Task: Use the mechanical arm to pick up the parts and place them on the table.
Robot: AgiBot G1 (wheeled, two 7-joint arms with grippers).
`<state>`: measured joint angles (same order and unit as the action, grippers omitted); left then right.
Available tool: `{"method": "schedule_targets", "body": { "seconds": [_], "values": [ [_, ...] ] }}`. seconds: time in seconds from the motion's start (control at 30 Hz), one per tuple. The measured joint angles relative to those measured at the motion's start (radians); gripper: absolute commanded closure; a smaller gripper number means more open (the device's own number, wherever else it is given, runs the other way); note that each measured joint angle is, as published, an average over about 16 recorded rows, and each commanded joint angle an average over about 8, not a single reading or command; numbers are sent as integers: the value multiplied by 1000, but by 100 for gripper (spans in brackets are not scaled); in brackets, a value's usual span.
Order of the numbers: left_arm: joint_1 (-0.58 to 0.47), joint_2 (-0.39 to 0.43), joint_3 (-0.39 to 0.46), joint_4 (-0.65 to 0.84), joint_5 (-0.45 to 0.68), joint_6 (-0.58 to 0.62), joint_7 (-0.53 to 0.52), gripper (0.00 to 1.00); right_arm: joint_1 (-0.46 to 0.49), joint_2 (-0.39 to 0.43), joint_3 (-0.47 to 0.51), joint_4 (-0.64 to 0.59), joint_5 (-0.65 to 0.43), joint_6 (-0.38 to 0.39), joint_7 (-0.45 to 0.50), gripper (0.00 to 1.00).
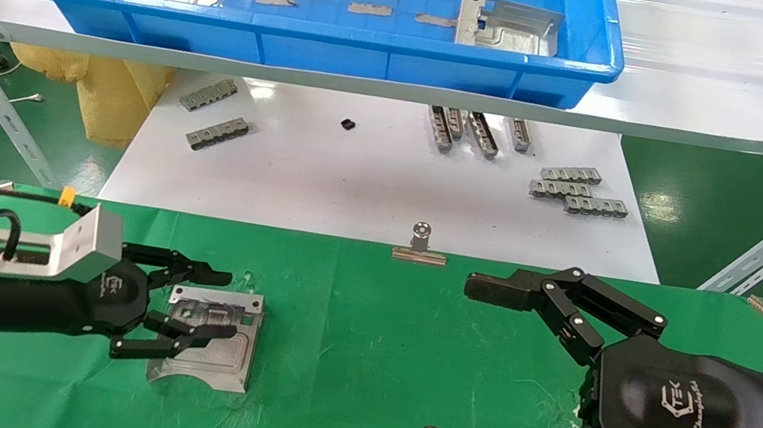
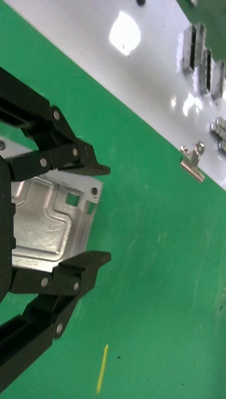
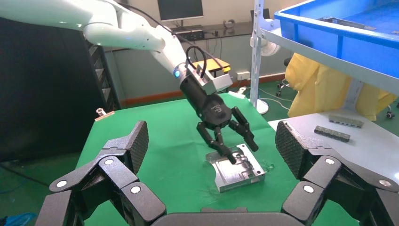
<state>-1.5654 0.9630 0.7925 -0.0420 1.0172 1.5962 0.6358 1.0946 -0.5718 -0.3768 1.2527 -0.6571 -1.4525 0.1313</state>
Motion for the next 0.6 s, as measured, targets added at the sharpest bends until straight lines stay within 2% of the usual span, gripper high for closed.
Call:
{"method": "schedule_targets", "body": {
  "seconds": [0.27,0.6],
  "values": [
    [22,-3,-14,12,-24,7,-48,0,0,0,0,0,0,0,0,0],
    [53,-31,-50,-97,-37,-2,-96,0,0,0,0,0,0,0,0,0]
  ]
}}
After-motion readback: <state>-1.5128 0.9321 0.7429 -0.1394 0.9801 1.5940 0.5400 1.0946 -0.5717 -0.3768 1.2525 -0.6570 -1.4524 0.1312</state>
